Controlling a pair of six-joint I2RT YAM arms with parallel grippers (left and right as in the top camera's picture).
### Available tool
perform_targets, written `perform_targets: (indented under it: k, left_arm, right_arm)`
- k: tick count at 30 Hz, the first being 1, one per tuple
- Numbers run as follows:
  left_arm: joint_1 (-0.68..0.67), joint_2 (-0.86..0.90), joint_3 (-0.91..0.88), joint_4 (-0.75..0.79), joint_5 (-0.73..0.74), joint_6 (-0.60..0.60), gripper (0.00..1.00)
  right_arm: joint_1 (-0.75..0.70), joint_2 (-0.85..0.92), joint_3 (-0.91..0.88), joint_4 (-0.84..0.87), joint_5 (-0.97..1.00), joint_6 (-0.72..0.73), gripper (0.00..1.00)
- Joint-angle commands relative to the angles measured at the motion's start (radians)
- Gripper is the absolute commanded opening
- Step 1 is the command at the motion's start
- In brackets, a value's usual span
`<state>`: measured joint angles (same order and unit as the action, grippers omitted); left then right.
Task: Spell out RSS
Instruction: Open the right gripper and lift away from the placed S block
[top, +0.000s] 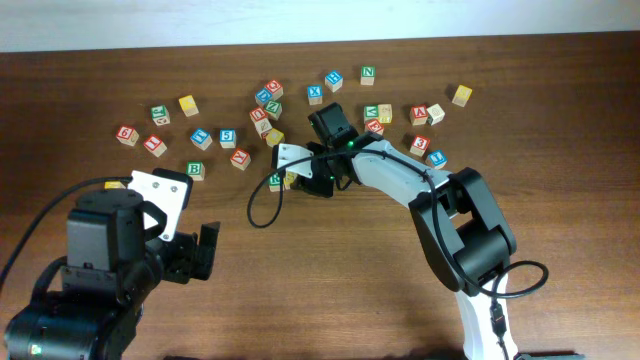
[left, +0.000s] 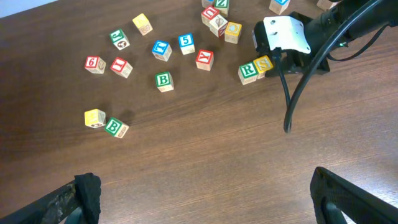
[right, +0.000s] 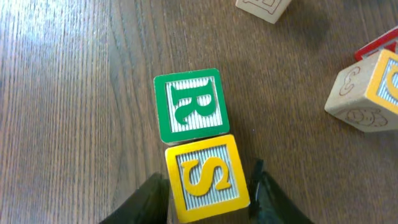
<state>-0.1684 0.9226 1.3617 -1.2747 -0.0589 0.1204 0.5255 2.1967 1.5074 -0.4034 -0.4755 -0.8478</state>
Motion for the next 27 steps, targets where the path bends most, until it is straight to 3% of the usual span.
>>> perform_targets:
  k: [1, 8, 27]
  left_arm:
    - [0.005, -0.006, -0.006, 0.002, 0.011, 0.017, 0.99]
    - [0.005, -0.006, -0.006, 0.002, 0.011, 0.017, 0.99]
    - [0.005, -0.006, -0.006, 0.002, 0.011, 0.016, 0.99]
  right_arm:
    - [0.007, 0.020, 0.019, -0.003, 0.001, 0.019, 0.34]
    - [0.007, 0.020, 0.019, -0.004, 0.001, 0.046, 0.27]
    - [0.008, 0.020, 0.019, -0.027, 0.000, 0.072, 0.25]
